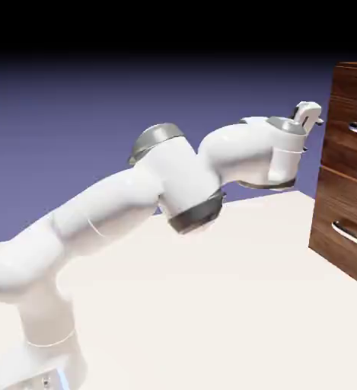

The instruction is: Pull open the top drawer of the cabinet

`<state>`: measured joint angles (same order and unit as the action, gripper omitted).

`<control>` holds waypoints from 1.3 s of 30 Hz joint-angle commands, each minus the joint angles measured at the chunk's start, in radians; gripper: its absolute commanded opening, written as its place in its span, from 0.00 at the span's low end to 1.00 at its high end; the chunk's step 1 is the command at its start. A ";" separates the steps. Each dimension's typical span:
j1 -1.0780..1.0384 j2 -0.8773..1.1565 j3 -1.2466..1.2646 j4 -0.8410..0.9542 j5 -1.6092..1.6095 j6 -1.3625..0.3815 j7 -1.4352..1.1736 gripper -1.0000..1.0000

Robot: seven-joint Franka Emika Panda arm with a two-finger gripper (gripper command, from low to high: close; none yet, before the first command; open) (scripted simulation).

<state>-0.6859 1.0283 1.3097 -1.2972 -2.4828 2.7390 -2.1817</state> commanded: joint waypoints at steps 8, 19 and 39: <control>-0.005 0.141 0.104 0.177 -0.152 -0.001 -0.262 0.50; 0.232 0.311 0.178 0.576 -0.042 0.109 -0.591 0.50; -0.135 0.210 0.242 -0.027 -0.221 -0.110 -0.301 0.00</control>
<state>-0.8212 1.2380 1.5517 -1.3241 -2.7045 2.6290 -2.4825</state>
